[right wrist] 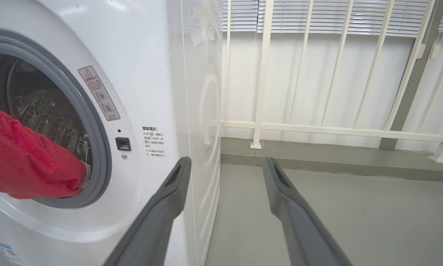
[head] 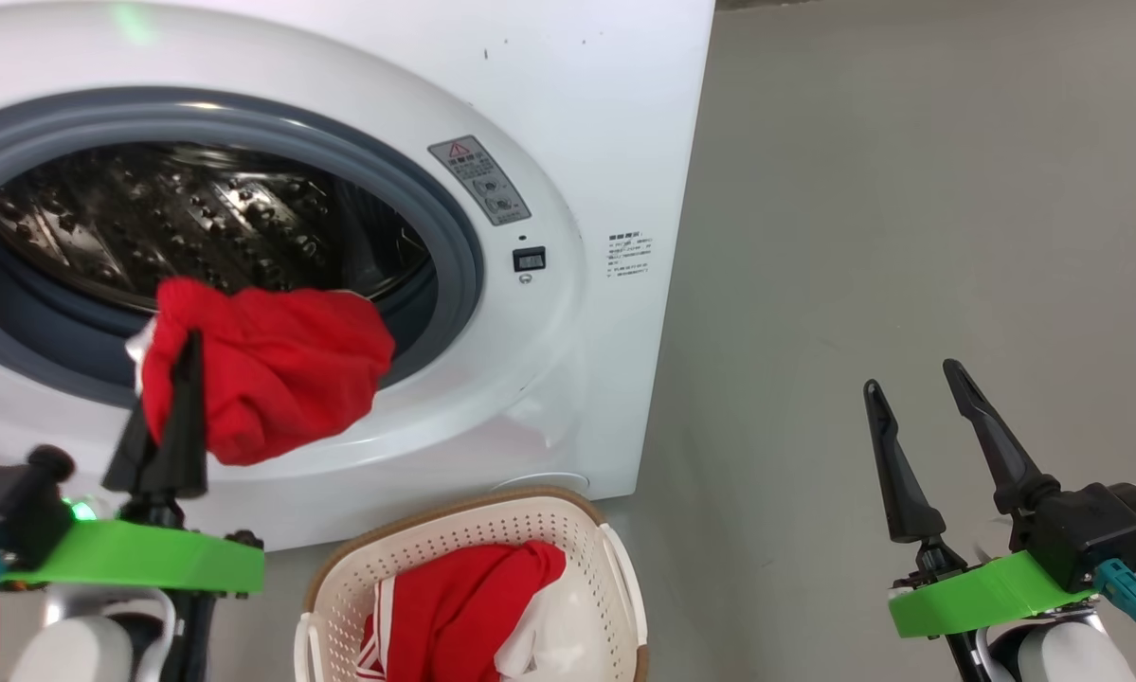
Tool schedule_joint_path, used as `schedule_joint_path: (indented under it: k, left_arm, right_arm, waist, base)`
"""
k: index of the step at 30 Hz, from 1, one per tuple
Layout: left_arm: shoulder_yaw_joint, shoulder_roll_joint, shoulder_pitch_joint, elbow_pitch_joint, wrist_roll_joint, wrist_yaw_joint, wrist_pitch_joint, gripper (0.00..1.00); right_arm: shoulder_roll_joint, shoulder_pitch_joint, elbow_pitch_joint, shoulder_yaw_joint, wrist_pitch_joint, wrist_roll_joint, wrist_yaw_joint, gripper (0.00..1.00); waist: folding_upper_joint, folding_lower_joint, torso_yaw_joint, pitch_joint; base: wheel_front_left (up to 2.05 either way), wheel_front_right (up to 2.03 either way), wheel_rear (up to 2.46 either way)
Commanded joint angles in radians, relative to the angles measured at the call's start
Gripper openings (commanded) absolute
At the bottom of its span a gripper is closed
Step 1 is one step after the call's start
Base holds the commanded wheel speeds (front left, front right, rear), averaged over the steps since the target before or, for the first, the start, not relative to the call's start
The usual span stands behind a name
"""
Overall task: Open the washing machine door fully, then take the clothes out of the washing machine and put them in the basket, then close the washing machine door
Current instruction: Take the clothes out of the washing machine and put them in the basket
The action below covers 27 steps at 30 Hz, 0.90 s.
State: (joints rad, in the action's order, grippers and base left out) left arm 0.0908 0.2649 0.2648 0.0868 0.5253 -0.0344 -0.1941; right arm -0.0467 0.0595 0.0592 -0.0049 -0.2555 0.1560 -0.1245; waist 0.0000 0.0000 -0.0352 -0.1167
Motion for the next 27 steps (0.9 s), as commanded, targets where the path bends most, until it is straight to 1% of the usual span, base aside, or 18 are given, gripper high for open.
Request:
schedule_joint_path:
  k: [1, 4, 8, 10, 13, 16, 19, 22, 27]
  left_arm:
    - [-0.046, 0.040, 0.010, -0.064, -0.011, -0.011, 0.005, 0.00]
    - [-0.051, 0.049, -0.009, -0.178, -0.023, -0.040, 0.028, 0.00]
    - [-0.047, 0.055, -0.019, -0.299, -0.028, -0.057, 0.059, 0.00]
    - [-0.039, 0.051, -0.030, -0.325, -0.026, -0.065, 0.079, 0.00]
    - [-0.028, 0.034, -0.057, -0.317, -0.008, -0.073, 0.096, 0.00]
    - [-0.011, 0.005, -0.086, -0.272, 0.025, -0.068, 0.104, 0.00]
    - [0.005, -0.023, -0.098, -0.191, 0.055, -0.053, 0.098, 0.00]
    - [0.020, -0.050, -0.085, -0.074, 0.086, -0.028, 0.087, 0.00]
    - [0.048, -0.094, -0.020, 0.168, 0.128, 0.031, 0.067, 0.00]
  right_arm:
    - [-0.004, 0.017, -0.023, 0.023, -0.006, -0.005, -0.006, 1.00]
    - [-0.004, 0.024, -0.024, 0.023, -0.006, -0.006, -0.006, 1.00]
    - [-0.004, 0.027, -0.029, 0.021, -0.006, -0.004, -0.006, 1.00]
    - [-0.004, 0.027, -0.028, 0.025, -0.006, -0.002, -0.006, 1.00]
    - [-0.004, 0.033, -0.029, 0.026, -0.006, 0.006, -0.006, 1.00]
    - [-0.004, 0.042, -0.030, 0.029, -0.006, 0.011, -0.006, 1.00]
    - [-0.004, 0.055, -0.035, 0.032, -0.006, 0.011, -0.006, 1.00]
    - [-0.004, 0.072, -0.038, 0.036, -0.006, 0.004, -0.006, 1.00]
    - [-0.004, 0.099, -0.042, 0.034, -0.006, -0.009, -0.006, 1.00]
  waist:
    - [0.0000, 0.0000, 0.002, 0.005]
    - [0.0000, 0.0000, 0.004, 0.006]
    - [0.0000, 0.0000, 0.018, -0.011]
    - [0.0000, 0.0000, 0.024, -0.023]
    - [0.0000, 0.0000, 0.029, -0.046]
    - [0.0000, 0.0000, 0.035, -0.073]
    - [0.0000, 0.0000, 0.041, -0.105]
    - [0.0000, 0.0000, 0.046, -0.140]
    - [0.0000, 0.0000, 0.048, -0.196]
  base:
    - [0.00, 0.00, 0.00]
    - [0.00, 0.00, 0.00]
    - [0.00, 0.00, 0.00]
    - [0.00, 0.00, 0.00]
    - [0.00, 0.00, 0.00]
    - [0.00, 0.00, 0.00]
    - [0.00, 0.00, 0.00]
    - [0.00, 0.00, 0.00]
    - [0.00, 0.00, 0.00]
